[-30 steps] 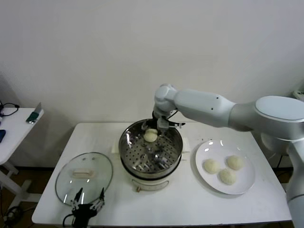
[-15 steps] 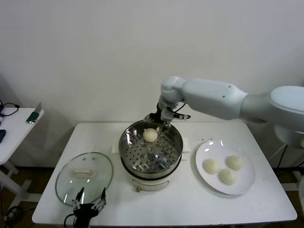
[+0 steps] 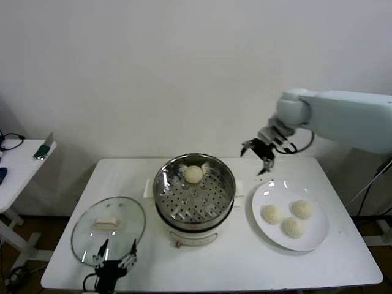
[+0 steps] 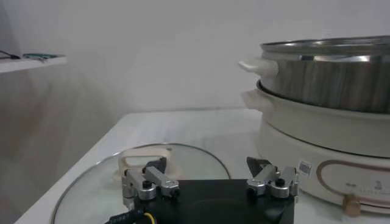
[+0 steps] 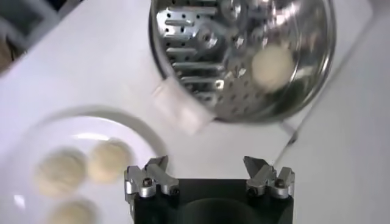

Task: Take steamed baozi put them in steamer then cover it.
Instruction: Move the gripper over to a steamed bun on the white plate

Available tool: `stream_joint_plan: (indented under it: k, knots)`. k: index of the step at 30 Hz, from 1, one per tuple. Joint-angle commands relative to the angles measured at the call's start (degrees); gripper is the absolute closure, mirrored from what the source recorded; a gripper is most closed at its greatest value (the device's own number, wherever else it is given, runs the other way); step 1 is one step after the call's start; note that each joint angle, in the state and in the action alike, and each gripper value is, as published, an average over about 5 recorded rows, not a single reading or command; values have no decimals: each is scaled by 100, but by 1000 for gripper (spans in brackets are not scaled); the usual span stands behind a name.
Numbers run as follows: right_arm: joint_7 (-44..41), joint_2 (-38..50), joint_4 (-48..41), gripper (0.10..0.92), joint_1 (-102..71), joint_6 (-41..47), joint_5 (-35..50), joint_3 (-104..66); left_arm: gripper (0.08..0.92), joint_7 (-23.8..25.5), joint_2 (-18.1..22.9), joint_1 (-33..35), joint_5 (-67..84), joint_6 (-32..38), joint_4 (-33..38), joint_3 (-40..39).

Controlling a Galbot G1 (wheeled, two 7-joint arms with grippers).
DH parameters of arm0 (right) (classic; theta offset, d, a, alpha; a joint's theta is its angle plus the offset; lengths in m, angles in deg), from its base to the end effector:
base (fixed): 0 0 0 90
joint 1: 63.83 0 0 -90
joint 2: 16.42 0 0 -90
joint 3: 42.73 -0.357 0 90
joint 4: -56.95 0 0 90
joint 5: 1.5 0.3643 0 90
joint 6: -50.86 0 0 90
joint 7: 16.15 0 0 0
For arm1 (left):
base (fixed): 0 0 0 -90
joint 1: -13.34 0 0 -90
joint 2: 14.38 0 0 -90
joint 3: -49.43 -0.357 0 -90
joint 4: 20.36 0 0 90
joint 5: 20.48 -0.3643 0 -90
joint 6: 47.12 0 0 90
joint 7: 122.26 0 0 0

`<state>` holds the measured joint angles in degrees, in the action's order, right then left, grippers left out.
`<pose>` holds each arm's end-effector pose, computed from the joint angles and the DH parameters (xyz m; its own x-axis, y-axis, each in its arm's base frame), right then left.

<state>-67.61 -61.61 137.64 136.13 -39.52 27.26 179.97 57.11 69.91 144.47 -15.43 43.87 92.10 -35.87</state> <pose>0.5356 -0.1057 -0.0649 -0.1674 -0.2169 0.9617 -0.9076 -0.3470 -0.2362 0.1120 0.0491 -0.3819 -0.9537 -0.0477 0.2969 -0.0348 0.9982 0.0485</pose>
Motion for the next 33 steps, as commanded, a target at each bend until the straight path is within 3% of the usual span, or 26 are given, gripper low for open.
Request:
stream_joint_plan:
  k: [1, 12, 33]
  knots:
    - [528, 1295, 738, 203, -777, 1859, 462, 64, 177, 14, -2, 2, -19, 21, -17, -11]
    - [687, 934, -202, 203, -2750, 2067, -352, -1685, 177, 20, -36, 24, -81, -4, -13, 20]
    - [705, 465, -826, 203, -3563, 2090, -674, -2281, 177, 2, -36, -10, -85, 12, -127, -2]
